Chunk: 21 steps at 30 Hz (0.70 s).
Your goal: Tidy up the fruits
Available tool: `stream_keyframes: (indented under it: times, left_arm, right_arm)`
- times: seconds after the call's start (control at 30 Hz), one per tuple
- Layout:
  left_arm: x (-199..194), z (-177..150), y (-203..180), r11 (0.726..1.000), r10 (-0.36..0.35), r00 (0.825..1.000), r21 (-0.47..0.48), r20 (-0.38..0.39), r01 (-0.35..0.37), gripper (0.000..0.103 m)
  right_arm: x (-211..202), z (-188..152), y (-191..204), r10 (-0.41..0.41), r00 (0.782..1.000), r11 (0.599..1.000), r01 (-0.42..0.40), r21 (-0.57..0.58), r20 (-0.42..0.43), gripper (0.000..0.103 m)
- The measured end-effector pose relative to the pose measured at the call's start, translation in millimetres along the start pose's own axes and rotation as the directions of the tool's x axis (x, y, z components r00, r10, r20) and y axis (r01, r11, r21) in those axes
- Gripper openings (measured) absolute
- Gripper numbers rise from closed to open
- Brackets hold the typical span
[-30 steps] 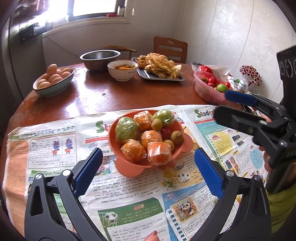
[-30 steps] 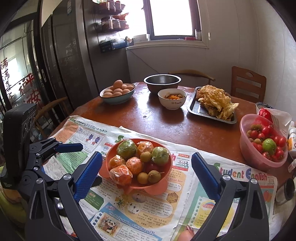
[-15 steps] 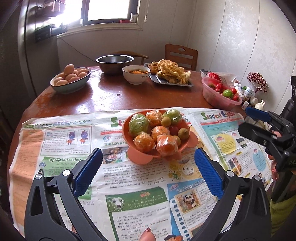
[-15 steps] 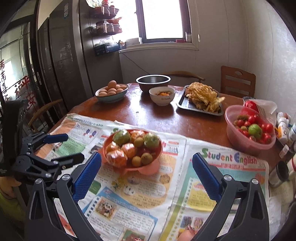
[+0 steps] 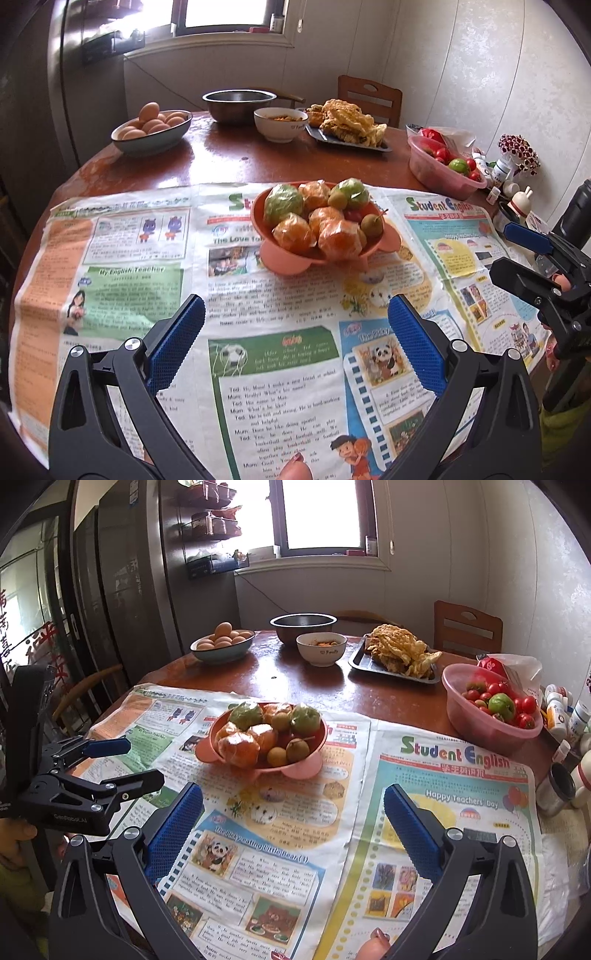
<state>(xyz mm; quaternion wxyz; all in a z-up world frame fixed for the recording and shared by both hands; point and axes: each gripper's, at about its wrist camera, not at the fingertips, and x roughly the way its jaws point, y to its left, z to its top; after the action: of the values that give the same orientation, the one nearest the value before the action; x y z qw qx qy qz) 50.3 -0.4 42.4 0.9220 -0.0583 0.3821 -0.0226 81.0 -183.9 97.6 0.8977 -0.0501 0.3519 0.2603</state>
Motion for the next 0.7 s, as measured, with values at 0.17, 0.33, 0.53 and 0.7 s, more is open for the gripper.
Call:
stream_keyframes:
  times: [0.17, 0.33, 0.53, 0.7]
  left_arm:
    - [-0.2, -8.6, 3.3, 1.0, 0.003, 1.0, -0.012, -0.008, -0.003, 0.093]
    - [1.5, -15.2, 2.2, 1.0, -0.002, 1.0, -0.012, -0.02, 0.002, 0.093]
    - [5.1, -23.1, 0.8, 1.0, -0.01, 0.999, -0.015, -0.036, 0.009, 0.093]
    - [8.7, -29.6, 1.8, 1.0, -0.016, 0.999, -0.026, -0.05, 0.015, 0.093]
  right_arm:
    - [-2.6, -8.7, 4.5, -0.022, 1.0, 1.0, 0.022, -0.01, 0.003, 0.098]
    - [-2.5, -16.2, 10.3, -0.029, 1.0, 0.999, 0.028, -0.026, -0.004, 0.098]
    - [-0.5, -24.6, 13.7, -0.035, 0.999, 0.999, 0.035, -0.025, -0.011, 0.098]
    - [5.1, -30.5, 14.1, -0.033, 0.999, 0.999, 0.033, -0.014, -0.028, 0.098]
